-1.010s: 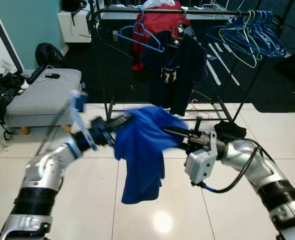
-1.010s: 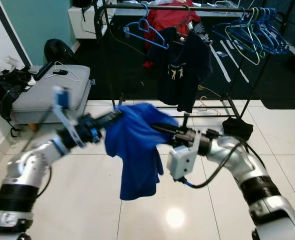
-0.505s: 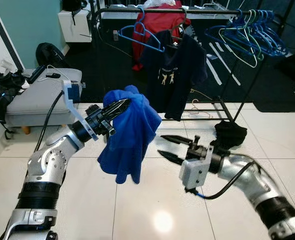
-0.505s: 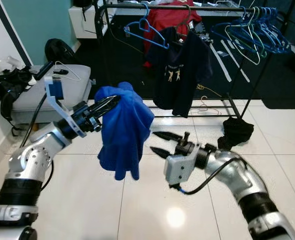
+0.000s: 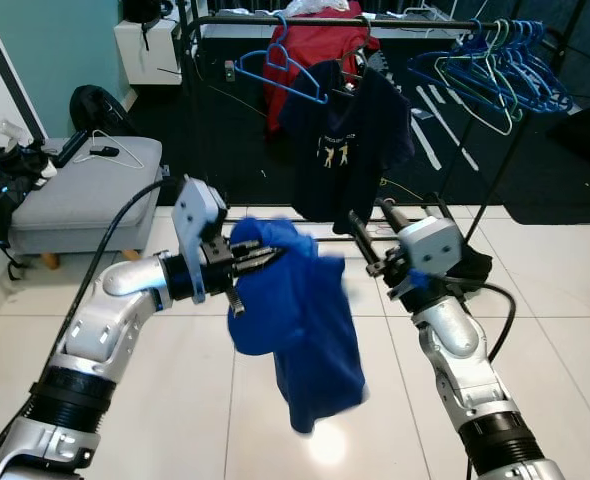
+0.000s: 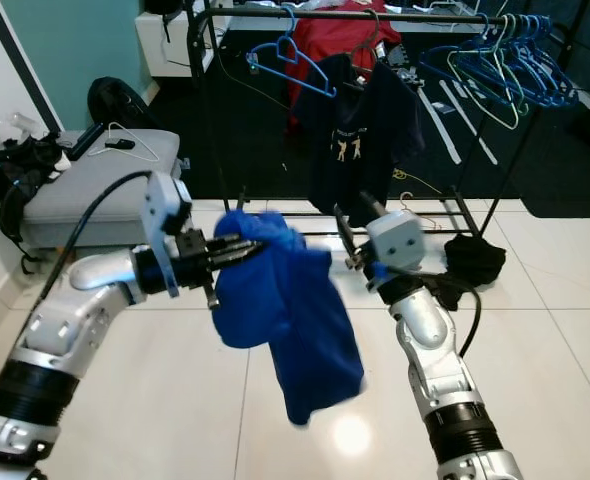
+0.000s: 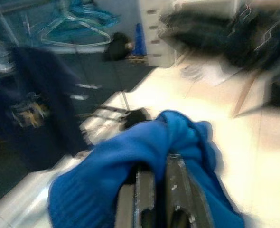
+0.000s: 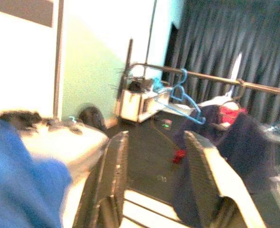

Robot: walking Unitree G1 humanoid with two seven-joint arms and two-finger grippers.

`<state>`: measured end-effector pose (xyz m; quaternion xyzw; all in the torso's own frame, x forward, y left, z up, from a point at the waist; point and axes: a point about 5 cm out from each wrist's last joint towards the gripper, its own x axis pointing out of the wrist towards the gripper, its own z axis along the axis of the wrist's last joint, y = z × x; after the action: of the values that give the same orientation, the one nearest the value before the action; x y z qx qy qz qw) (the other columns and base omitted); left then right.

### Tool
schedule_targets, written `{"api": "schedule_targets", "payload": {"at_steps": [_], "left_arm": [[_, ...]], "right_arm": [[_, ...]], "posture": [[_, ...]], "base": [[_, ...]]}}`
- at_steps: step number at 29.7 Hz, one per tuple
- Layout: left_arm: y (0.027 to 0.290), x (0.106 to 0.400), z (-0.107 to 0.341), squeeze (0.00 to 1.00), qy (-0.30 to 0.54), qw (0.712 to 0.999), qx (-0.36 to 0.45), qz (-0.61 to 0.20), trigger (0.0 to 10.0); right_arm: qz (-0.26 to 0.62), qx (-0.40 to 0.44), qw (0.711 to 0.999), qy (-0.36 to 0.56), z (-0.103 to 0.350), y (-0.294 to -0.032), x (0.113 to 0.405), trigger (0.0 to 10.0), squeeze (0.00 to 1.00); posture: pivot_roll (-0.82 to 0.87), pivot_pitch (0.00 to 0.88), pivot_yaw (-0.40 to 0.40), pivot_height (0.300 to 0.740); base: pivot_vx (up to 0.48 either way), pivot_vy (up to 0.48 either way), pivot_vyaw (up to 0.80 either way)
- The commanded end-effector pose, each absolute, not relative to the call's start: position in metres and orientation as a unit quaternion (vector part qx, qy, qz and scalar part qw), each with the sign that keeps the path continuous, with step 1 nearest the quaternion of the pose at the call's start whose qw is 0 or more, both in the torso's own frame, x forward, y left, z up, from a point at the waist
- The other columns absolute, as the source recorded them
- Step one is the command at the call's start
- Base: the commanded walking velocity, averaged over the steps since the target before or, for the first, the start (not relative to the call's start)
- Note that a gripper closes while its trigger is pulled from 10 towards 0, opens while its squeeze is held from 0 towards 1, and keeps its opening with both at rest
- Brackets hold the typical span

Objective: Hang hanger

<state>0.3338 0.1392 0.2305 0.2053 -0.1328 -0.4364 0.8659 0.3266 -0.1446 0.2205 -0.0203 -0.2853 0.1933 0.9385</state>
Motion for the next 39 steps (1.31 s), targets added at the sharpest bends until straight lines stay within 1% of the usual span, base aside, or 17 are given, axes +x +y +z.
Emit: {"api": "schedule_targets", "payload": {"at_steps": [1,7,8,10,11,12,13,15,16,17,19,20,21,22,34,37,39], "left_arm": [[0.146,0.338,0.223,0.00,-0.133,0.862,0.292,-0.392,0.0],[0.149,0.341,0.218,0.00,-0.128,0.861,0.327,-0.367,0.0],[0.153,0.344,0.216,0.00,-0.126,0.863,0.352,-0.339,0.0],[0.153,0.344,0.216,0.00,-0.126,0.863,0.352,-0.339,0.0],[0.156,0.345,0.215,0.00,-0.133,0.866,0.368,-0.311,0.0],[0.156,0.345,0.215,0.00,-0.133,0.866,0.368,-0.311,0.0],[0.158,0.344,0.216,0.00,-0.152,0.861,0.391,-0.286,0.0],[0.158,0.344,0.216,0.00,-0.152,0.861,0.391,-0.286,0.0],[0.158,0.343,0.217,0.00,-0.170,0.855,0.407,-0.271,0.0],[0.158,0.343,0.217,0.00,-0.170,0.855,0.407,-0.271,0.0],[0.154,0.336,0.216,0.00,-0.211,0.833,0.436,-0.267,0.0],[0.151,0.333,0.215,0.00,-0.225,0.826,0.441,-0.269,0.0],[0.151,0.333,0.215,0.00,-0.225,0.826,0.441,-0.269,0.0],[0.149,0.330,0.215,0.00,-0.237,0.820,0.446,-0.268,0.0],[0.143,0.318,0.204,0.00,-0.292,0.790,0.468,-0.268,0.0],[0.139,0.315,0.205,0.00,-0.320,0.778,0.467,-0.273,0.0],[0.138,0.314,0.205,0.00,-0.325,0.775,0.468,-0.275,0.0]], "right_arm": [[0.234,0.040,0.933,-0.271,0.224,-0.138,0.321,10.0,0.00],[0.255,0.050,0.930,-0.260,0.225,-0.135,0.319,10.0,0.00],[0.280,0.060,0.931,-0.228,0.223,-0.133,0.317,10.0,0.63],[0.280,0.060,0.931,-0.228,0.223,-0.133,0.317,10.0,0.63],[0.298,0.064,0.937,-0.170,0.215,-0.134,0.318,10.0,1.00],[0.298,0.064,0.937,-0.170,0.215,-0.134,0.318,10.0,1.00],[0.292,0.050,0.950,-0.098,0.203,-0.142,0.323,10.0,1.00],[0.292,0.050,0.950,-0.098,0.203,-0.142,0.323,10.0,1.00],[0.282,0.053,0.957,-0.045,0.196,-0.148,0.327,10.0,1.00],[0.282,0.053,0.957,-0.045,0.196,-0.148,0.327,10.0,1.00],[0.252,0.098,0.962,0.040,0.189,-0.159,0.331,10.0,1.00],[0.251,0.105,0.960,0.058,0.187,-0.160,0.332,10.0,0.46],[0.251,0.105,0.960,0.058,0.187,-0.160,0.332,10.0,0.46],[0.251,0.107,0.960,0.065,0.187,-0.160,0.332,10.0,0.00],[0.281,0.154,0.946,0.041,0.202,-0.154,0.328,10.0,0.00],[0.335,0.202,0.918,0.073,0.202,-0.147,0.320,10.0,0.00],[0.345,0.212,0.911,0.083,0.201,-0.146,0.319,10.0,0.00]], "posture": [[-0.01,0.183,0.030,0.740],[-0.02,0.183,0.029,0.740],[-0.02,0.181,0.028,0.740],[-0.02,0.181,0.028,0.740],[-0.02,0.179,0.027,0.740],[-0.02,0.179,0.027,0.740],[-0.02,0.176,0.031,0.740],[-0.02,0.176,0.031,0.740],[-0.02,0.176,0.031,0.740],[-0.02,0.176,0.031,0.740],[-0.02,0.170,0.031,0.740],[-0.02,0.167,0.028,0.740],[-0.02,0.167,0.028,0.740],[-0.02,0.164,0.028,0.740],[-0.02,0.153,0.030,0.740],[-0.02,0.149,0.030,0.740],[-0.02,0.149,0.030,0.740]], "base": [[0.000,0.000,0.00],[0.000,0.000,0.00],[0.000,0.000,0.00],[0.000,0.000,0.00],[0.000,0.000,0.00],[0.000,0.000,0.00],[0.000,0.000,0.00],[0.000,0.000,0.00],[0.000,0.000,0.00],[0.000,0.000,0.00],[0.000,0.000,0.00],[0.000,0.000,0.00],[0.000,0.000,0.00],[0.000,0.000,0.00],[0.000,0.000,0.00],[0.000,0.000,0.00],[0.000,0.000,0.00]]}}
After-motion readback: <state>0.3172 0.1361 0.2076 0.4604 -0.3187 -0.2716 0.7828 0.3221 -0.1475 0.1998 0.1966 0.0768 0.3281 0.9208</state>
